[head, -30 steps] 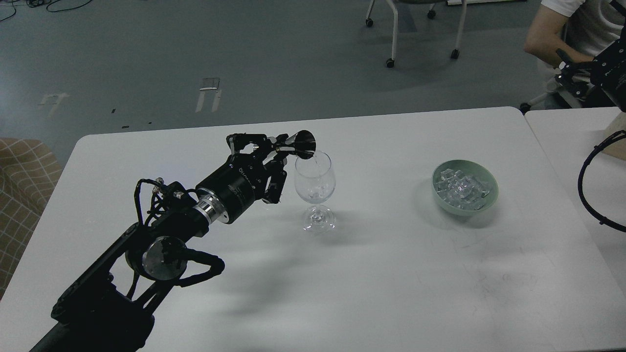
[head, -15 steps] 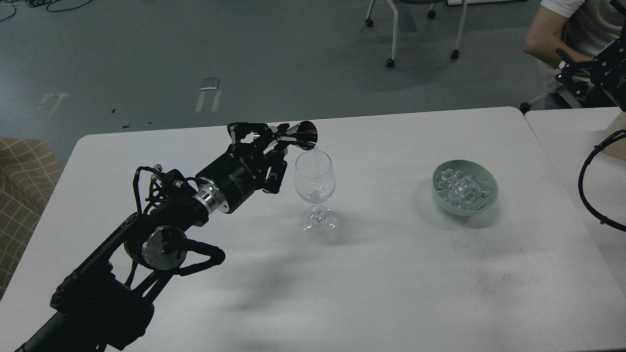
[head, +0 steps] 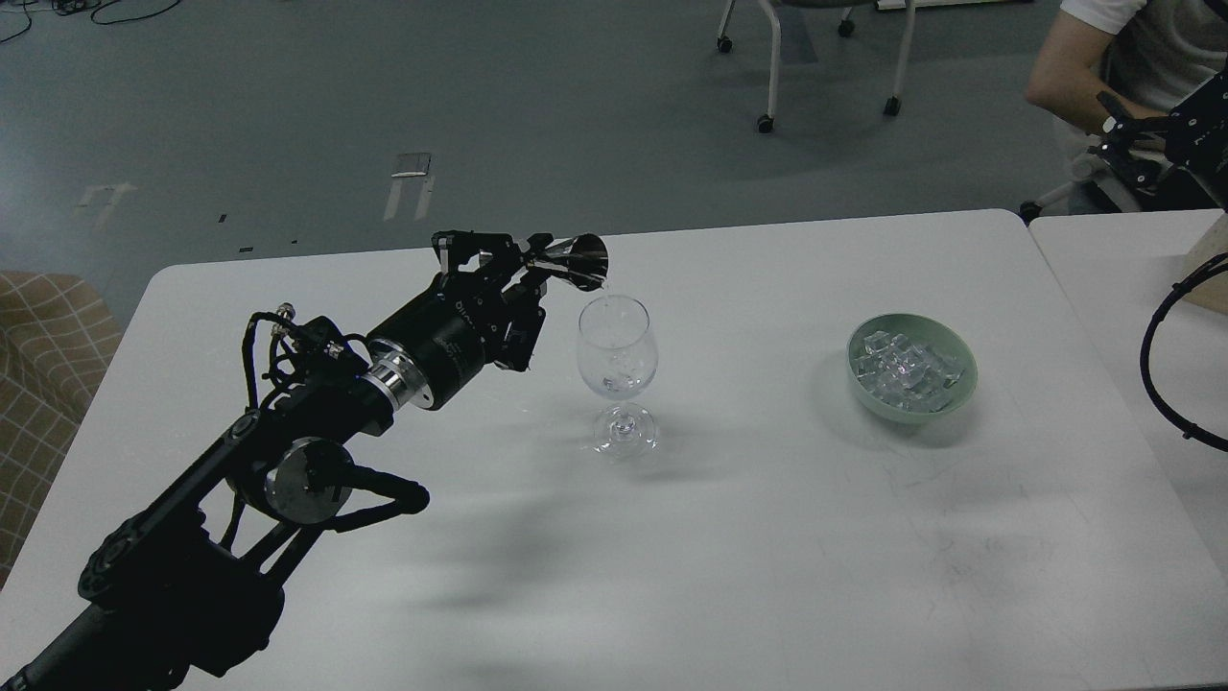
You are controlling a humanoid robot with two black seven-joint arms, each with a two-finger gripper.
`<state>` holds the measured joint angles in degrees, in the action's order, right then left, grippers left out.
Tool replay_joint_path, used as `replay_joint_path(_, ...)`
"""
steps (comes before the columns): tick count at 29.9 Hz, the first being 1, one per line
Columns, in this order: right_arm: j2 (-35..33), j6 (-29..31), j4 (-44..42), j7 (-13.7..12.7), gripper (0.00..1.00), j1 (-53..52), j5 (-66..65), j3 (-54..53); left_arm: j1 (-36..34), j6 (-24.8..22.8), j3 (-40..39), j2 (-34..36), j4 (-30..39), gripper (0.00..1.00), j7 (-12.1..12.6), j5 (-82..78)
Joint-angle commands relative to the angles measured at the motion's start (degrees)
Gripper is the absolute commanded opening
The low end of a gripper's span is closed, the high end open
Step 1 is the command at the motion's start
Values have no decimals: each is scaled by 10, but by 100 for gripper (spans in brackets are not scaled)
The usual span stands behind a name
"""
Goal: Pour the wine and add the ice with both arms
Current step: 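Tilt the jigger cup over the wine glass to pour, then raise the jigger cup up and away from the wine glass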
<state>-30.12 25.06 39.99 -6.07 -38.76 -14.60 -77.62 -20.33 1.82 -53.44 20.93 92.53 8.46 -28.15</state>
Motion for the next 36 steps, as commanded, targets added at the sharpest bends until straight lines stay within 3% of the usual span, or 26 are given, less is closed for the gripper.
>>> replay_joint_path(1,0,0,0,0,100,0,0,0,-1,-11,-1,-1,0,0,1,-16)
replay_joint_path(6,0,0,0,0,100,0,0,0,-8,-16,1,4,1,0,1,-38)
replay_joint_path(10,0,-1,-2,1,100,0,-1,0,-10,-59,0,10,1,0,2,-90)
replay_joint_path(32,-6,0,-1,1,100,-2,-1,-2,-69,-70,2,53,-14,0,8,-128)
replay_joint_path(36,-9,0,-1,2,100,-2,0,-2,-77,-100,1,62,-9,0,9,-155)
